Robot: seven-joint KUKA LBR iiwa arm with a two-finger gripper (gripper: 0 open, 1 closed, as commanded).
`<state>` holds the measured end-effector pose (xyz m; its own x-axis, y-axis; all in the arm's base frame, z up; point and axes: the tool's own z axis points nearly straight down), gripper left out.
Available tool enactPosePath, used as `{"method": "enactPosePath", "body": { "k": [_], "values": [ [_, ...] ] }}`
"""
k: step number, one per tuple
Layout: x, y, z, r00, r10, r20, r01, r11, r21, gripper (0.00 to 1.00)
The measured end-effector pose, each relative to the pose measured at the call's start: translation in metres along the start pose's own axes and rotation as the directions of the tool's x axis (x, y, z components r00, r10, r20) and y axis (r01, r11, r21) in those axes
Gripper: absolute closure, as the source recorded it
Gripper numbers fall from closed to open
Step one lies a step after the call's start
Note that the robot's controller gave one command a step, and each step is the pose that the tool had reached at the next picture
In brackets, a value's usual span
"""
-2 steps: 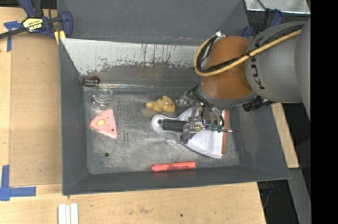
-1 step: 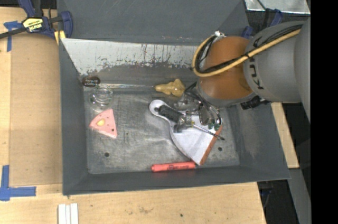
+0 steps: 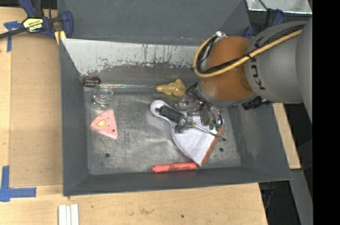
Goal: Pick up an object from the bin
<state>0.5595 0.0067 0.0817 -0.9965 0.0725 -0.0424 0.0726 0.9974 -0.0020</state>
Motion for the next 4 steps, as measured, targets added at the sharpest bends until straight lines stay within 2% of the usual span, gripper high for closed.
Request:
{"method": "enactPosePath", "body": {
  "k": [1,2,4],
  "values": [
    [0.001,0.000,-0.003,1.000,0.000,-0.008,0.000,1.000,0.000,1.00],
    [0.006,0.001,-0.017,0.999,-0.002,-0.035,0.002,1.000,-0.001,1.00],
    [0.005,0.001,-0.040,0.999,-0.002,-0.037,0.002,1.000,-0.002,1.00]
  ]
}}
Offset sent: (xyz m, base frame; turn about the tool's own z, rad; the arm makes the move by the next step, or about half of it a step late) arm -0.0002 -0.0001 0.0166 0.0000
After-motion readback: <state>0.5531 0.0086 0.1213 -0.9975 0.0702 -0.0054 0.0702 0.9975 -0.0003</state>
